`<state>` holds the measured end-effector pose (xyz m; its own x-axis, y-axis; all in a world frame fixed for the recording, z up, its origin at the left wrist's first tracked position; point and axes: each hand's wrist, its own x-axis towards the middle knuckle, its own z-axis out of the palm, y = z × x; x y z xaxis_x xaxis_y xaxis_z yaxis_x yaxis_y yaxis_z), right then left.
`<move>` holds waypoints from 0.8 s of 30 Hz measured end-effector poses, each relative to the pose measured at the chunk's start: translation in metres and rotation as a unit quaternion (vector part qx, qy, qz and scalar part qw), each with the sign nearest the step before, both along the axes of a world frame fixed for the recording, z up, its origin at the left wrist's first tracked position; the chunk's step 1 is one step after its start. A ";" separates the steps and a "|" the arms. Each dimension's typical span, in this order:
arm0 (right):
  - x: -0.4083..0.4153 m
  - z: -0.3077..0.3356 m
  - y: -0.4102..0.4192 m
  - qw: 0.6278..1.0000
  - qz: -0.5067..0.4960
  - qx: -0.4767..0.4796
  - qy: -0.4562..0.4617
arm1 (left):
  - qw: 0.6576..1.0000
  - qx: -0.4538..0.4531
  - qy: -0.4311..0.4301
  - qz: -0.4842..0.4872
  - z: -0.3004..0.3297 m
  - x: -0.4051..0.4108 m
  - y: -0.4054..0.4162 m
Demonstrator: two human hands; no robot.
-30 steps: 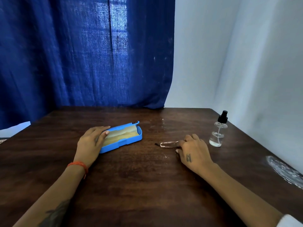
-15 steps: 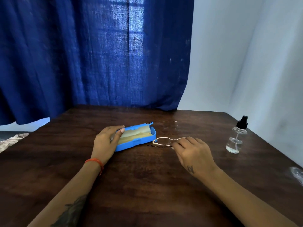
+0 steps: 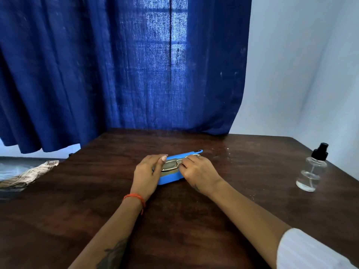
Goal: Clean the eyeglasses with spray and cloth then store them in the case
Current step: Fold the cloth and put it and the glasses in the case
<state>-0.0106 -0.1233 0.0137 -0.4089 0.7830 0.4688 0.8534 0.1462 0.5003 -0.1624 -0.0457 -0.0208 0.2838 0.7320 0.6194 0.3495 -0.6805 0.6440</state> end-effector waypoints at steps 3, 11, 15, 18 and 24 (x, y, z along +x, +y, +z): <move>-0.002 -0.002 0.009 0.999 -0.026 -0.034 0.020 | 1.000 0.012 -0.002 -0.001 0.001 0.001 0.000; -0.018 -0.005 -0.004 0.975 -0.115 -0.145 0.123 | 1.000 0.029 0.011 -0.001 0.001 0.000 -0.003; -0.013 -0.021 -0.019 0.960 -0.055 -0.098 0.258 | 0.999 0.029 0.007 -0.011 0.002 0.000 -0.006; -0.004 -0.026 -0.024 0.961 0.007 0.026 0.275 | 1.000 0.016 0.008 -0.020 0.000 -0.002 -0.005; 0.013 -0.009 -0.007 0.967 -0.048 -0.021 0.247 | 0.997 -0.031 0.018 -0.066 0.001 -0.004 -0.005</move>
<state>0.0022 -0.1306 0.0051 -0.0665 0.8291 0.5552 0.9976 0.0650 0.0225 -0.1662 -0.0505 -0.0200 0.4012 0.7234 0.5619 0.2841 -0.6814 0.6745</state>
